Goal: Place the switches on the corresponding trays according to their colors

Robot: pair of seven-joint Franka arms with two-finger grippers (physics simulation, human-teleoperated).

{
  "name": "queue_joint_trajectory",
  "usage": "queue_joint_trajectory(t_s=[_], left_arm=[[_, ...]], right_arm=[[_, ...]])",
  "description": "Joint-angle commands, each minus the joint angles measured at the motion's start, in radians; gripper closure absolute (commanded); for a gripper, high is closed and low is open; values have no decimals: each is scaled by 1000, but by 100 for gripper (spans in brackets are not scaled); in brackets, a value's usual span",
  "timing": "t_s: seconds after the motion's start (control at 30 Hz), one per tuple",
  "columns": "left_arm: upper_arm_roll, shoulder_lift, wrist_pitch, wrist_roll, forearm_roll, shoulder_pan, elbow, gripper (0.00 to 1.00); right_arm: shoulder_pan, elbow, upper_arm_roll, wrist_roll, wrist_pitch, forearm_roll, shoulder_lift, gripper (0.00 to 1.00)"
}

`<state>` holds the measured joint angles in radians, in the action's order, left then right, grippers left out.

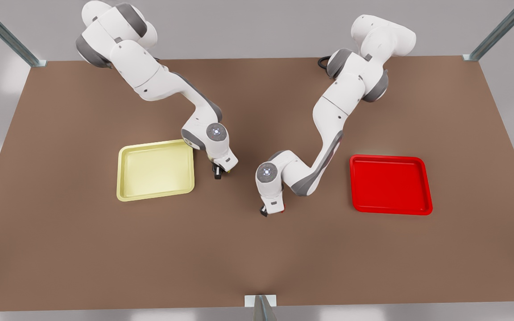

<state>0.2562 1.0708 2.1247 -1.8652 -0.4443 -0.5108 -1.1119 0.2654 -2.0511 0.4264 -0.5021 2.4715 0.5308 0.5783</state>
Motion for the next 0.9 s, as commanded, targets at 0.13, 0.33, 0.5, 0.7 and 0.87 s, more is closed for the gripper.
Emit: queue_joint_trajectory(t_s=[0.13,0.33,0.5,0.7,0.87], left_arm=[[11,-12,-29,-11,-1,-2,-9,27],[14,-19,-38,-23,-1,-6,-9,45],[14,-19,-40,-25,21,-8,-11,48],[12,-22,-45,-22,30,-9,-13,48],[9,-75,-45,-17,29,-9,-66,53]], right_arm=[[0,5,0,-6,-3,0,0,58],[-2,3,0,-21,-6,0,5,56],[-8,-29,9,-1,-37,-14,-66,54],[-457,-115,245,-177,-264,-215,-360,52],[-660,-147,242,-196,-338,-219,-386,0]])
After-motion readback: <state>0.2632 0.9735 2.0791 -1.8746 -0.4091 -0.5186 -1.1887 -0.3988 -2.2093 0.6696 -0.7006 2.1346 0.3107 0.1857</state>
